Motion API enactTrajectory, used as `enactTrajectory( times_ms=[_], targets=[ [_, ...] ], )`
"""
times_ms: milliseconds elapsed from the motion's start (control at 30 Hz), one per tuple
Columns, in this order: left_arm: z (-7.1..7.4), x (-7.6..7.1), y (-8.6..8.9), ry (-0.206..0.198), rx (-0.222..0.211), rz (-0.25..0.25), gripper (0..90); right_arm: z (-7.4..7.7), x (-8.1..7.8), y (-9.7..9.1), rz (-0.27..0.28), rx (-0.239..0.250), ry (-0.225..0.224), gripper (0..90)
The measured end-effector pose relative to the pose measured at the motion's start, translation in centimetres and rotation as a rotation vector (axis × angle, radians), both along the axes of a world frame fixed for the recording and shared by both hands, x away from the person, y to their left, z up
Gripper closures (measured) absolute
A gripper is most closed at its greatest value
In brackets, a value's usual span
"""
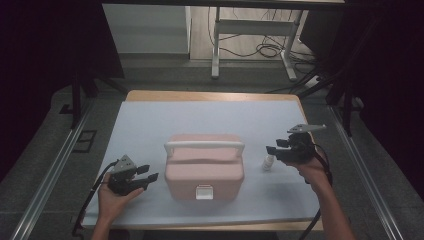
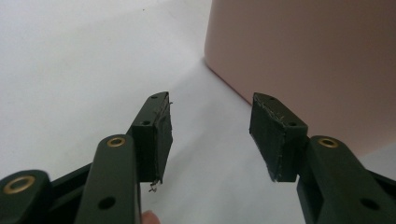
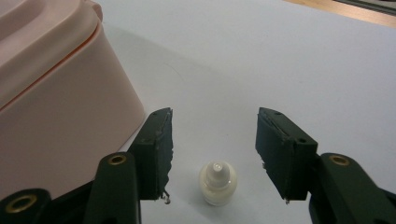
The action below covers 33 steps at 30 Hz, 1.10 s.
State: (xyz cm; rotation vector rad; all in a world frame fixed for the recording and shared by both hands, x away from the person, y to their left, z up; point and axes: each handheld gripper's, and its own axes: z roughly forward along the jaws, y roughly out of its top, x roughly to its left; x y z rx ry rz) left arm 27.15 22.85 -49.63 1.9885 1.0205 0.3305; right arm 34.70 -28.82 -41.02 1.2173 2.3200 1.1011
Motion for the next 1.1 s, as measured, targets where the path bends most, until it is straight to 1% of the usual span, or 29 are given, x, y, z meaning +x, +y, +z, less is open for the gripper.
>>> enactTrajectory(
  times_ms=[200, 267, 433, 567, 733, 867, 1100],
  targets=[
    [0.0, 0.0, 0.1, 0.001, -0.002, 0.001, 48.9, -0.4, -0.5, 0.0, 0.010, 0.020, 0.003, 49.1],
    [0.0, 0.1, 0.0, 0.004, 0.003, -0.002, 48.9, -0.6, -0.7, 0.0, 0.023, 0.030, 0.003, 50.1],
    [-0.1, 0.1, 0.0, 0.005, 0.006, -0.005, 48.9, -1.2, -1.5, 0.3, 0.050, 0.055, -0.013, 51.2],
    [-0.1, 0.1, 0.0, 0.005, 0.005, -0.004, 48.8, -2.1, -2.3, 0.5, 0.063, 0.089, -0.027, 51.7],
    [-0.1, 0.1, -0.1, 0.008, 0.002, -0.004, 48.8, -3.6, -3.3, 1.0, 0.085, 0.096, -0.033, 51.9],
    [-0.1, 0.1, -0.1, 0.009, 0.002, -0.004, 48.9, -4.4, -3.7, 1.3, 0.092, 0.102, -0.034, 52.0],
    [-0.1, 0.0, 0.0, 0.006, 0.009, -0.004, 48.8, -5.0, -4.1, 1.3, 0.098, 0.119, -0.044, 52.0]
  ],
)
